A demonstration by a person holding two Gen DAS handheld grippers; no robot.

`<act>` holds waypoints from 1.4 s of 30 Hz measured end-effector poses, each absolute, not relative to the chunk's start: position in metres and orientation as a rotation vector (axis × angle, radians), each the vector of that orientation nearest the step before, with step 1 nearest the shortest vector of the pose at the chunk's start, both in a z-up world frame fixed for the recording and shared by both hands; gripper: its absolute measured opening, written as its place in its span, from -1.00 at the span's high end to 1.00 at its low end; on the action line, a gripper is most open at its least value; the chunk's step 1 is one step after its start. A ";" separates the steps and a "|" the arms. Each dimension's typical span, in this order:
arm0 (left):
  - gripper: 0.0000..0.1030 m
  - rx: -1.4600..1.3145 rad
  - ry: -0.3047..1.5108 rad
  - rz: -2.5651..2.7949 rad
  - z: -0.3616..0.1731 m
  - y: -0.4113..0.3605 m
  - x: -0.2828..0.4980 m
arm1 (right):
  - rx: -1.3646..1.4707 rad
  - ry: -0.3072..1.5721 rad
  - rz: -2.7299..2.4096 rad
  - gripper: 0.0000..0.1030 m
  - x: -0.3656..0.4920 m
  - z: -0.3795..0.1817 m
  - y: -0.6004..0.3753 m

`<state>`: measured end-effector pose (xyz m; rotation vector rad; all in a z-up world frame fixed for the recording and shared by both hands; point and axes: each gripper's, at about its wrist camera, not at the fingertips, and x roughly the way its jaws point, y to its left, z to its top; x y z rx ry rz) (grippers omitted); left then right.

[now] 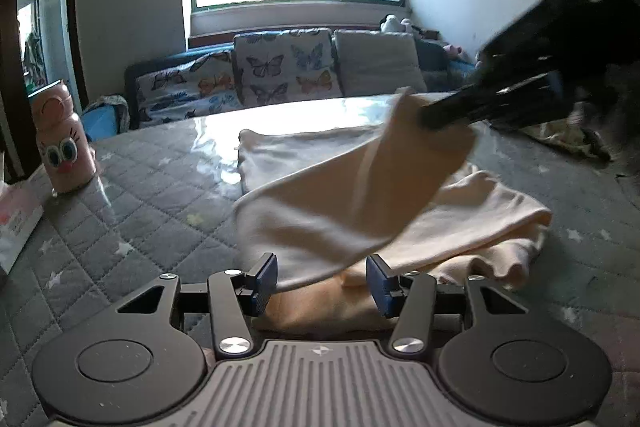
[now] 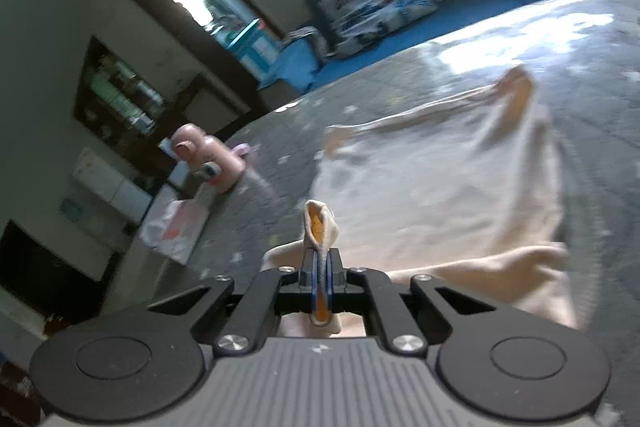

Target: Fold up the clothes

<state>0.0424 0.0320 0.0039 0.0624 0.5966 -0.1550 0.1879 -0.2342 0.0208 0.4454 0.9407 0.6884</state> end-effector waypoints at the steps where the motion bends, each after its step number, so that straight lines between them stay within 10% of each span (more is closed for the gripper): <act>1: -0.02 0.064 0.602 -0.155 0.003 0.032 0.043 | 0.449 0.944 0.669 0.93 0.188 0.020 -0.240; 35: 0.10 0.142 0.670 -0.204 -0.003 0.016 0.111 | 0.049 0.845 0.439 0.56 0.173 -0.027 -0.251; 40: 0.09 0.147 0.685 -0.201 -0.008 0.018 0.114 | 0.019 0.819 0.449 0.56 0.173 -0.029 -0.248; 42: 0.09 0.153 0.682 -0.204 -0.008 0.017 0.114 | 0.013 0.813 0.448 0.86 0.172 -0.029 -0.249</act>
